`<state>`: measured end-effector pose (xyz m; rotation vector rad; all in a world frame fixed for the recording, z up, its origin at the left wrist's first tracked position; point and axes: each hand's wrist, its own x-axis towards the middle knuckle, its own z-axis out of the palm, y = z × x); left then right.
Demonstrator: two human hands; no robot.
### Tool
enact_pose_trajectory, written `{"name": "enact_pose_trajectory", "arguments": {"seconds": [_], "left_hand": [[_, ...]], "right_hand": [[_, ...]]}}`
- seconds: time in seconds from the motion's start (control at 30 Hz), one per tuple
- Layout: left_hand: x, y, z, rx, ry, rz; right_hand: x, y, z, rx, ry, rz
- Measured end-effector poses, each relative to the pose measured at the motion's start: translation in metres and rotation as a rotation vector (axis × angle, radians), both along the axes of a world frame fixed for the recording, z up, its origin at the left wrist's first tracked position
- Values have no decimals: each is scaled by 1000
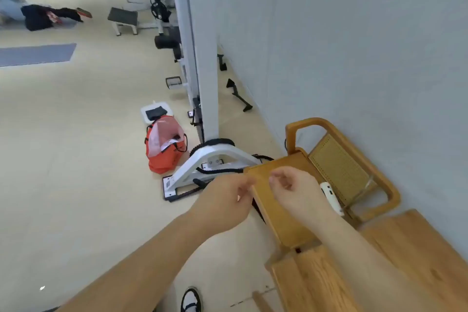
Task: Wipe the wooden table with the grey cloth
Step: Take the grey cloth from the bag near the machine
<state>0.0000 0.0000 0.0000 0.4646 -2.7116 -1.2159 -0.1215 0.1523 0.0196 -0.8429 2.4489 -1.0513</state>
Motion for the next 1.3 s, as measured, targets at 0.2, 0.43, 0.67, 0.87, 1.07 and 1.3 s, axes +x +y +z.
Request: {"name": "enact_pose_trajectory", "arguments": {"seconds": [0.2,0.43,0.67,0.87,1.07,1.3], "left_hand": [[-19,-154,-12,33,-59,128],[-54,-302,-10,61,-47,198],[-99,-421,-25,35,-139,202],[-140,-530,-39,38,-215,306],[-168,-644,-31,151,-256,418],[-195,-829,-74,71,-344,335]], "right_hand": [[-25,-176,1,59,-130,107],[-66,-331,-8,85,-184,163],[-126,-461,-24,89,-224,235],[-187,-596,-42,86,-269,312],[-229,-730,-44,111,-256,405],[-249,-902,-82,158,-272,370]]}}
